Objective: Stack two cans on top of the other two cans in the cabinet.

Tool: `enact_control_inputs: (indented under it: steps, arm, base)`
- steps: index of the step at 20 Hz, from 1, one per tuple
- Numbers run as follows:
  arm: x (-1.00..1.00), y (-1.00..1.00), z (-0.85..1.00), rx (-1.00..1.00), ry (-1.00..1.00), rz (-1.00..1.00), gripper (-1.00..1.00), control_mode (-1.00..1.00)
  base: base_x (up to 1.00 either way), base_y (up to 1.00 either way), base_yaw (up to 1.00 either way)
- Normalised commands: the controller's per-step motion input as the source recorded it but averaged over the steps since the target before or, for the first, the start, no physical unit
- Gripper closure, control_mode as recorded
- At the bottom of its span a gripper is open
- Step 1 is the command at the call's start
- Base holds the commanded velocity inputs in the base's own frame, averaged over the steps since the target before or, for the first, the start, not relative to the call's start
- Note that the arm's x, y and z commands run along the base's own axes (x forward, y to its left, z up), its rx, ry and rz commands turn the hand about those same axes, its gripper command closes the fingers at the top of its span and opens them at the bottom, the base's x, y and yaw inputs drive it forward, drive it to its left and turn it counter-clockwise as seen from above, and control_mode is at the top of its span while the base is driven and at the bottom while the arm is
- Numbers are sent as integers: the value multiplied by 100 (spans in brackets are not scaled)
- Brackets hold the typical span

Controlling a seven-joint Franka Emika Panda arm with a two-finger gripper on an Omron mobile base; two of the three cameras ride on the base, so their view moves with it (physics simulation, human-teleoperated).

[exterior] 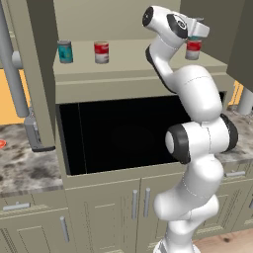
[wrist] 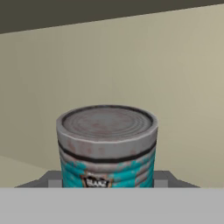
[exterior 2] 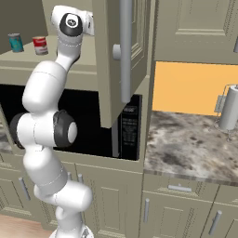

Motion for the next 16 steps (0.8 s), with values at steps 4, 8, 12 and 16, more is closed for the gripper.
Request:
enact_control_inputs:
  steps: [4, 8, 12, 16]
  arm:
    - [0, -3, -6, 0, 0, 0, 100, -100]
    - [1, -6, -5, 0, 0, 0, 100, -100]
    - [2, -9, -6, 0, 1, 0, 100, -100]
    - [6, -2, 0, 1, 0, 0, 100, -100]
  base:
    - [0, 0, 0]
    - [0, 0, 0]
    - [0, 0, 0]
    - [0, 0, 0]
